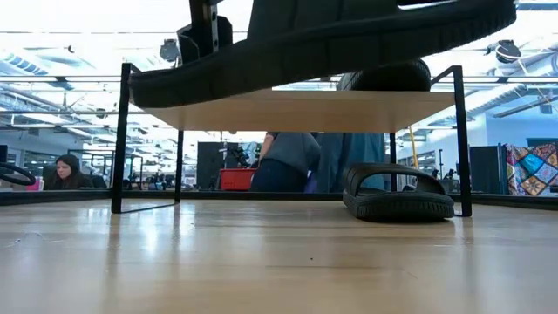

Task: Pick and place slides into the shelf
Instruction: Put the slide under the shelf

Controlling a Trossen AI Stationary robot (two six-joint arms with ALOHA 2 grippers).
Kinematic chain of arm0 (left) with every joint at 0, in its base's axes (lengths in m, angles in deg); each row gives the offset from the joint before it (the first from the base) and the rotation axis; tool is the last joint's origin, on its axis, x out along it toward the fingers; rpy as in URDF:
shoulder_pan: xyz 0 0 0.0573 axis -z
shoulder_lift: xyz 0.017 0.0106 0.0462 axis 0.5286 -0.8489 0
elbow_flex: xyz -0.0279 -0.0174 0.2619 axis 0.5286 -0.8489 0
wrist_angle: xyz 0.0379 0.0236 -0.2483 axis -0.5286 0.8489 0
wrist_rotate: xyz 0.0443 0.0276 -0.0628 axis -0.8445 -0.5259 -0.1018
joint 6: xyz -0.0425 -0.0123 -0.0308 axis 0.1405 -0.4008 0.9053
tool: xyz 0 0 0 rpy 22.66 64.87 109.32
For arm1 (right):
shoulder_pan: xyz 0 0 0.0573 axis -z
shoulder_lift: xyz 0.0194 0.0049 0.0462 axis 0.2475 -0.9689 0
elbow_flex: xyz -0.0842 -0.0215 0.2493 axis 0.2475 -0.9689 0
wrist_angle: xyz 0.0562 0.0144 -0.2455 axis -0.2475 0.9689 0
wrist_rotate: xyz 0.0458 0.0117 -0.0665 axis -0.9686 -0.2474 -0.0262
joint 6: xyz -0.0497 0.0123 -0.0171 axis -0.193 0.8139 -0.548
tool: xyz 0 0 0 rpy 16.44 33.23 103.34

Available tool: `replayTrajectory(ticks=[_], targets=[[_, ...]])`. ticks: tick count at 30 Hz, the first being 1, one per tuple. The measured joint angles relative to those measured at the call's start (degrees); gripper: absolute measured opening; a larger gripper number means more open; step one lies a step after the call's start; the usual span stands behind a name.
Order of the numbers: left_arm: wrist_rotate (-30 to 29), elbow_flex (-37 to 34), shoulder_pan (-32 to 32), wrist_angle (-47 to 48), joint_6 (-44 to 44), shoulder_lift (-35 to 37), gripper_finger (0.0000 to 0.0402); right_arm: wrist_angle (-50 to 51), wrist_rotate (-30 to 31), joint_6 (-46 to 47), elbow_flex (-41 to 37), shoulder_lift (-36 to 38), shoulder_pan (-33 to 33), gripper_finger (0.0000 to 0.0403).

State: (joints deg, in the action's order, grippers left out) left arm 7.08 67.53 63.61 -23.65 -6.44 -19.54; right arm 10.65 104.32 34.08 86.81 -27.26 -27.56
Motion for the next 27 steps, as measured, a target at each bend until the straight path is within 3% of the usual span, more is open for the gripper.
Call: replayTrajectory(ticks=[6, 12, 15, 20, 27], targets=[[1.14, 0.03, 0.03, 0.04, 0.22, 0.0, 0.0, -3.25, 1.67, -2.71, -0.09, -0.1, 0.37, 0.018], [2.47, 0.09, 0.1, -0.01, 1.01, -0.2, 0.0, -7.99, -0.34, -6.1, -0.26, -0.25, 0.58, 0.0171], [2.8, 0.09, 0.46, 0.0, 0.47, -0.2, 0.0, -9.91, -2.92, -4.43, -0.28, -0.8, 0.97, 0.0135], [3.41, 0.09, 0.77, 0.39, 0.46, -0.22, 0.0, -9.56, -6.49, 1.27, -0.28, -1.26, 1.94, 0.0026], [3.77, 0.19, 0.79, 1.62, 0.72, -0.24, 0.0015, -8.75, -7.17, 3.41, -0.22, -1.24, 1.18, 0.0005]])
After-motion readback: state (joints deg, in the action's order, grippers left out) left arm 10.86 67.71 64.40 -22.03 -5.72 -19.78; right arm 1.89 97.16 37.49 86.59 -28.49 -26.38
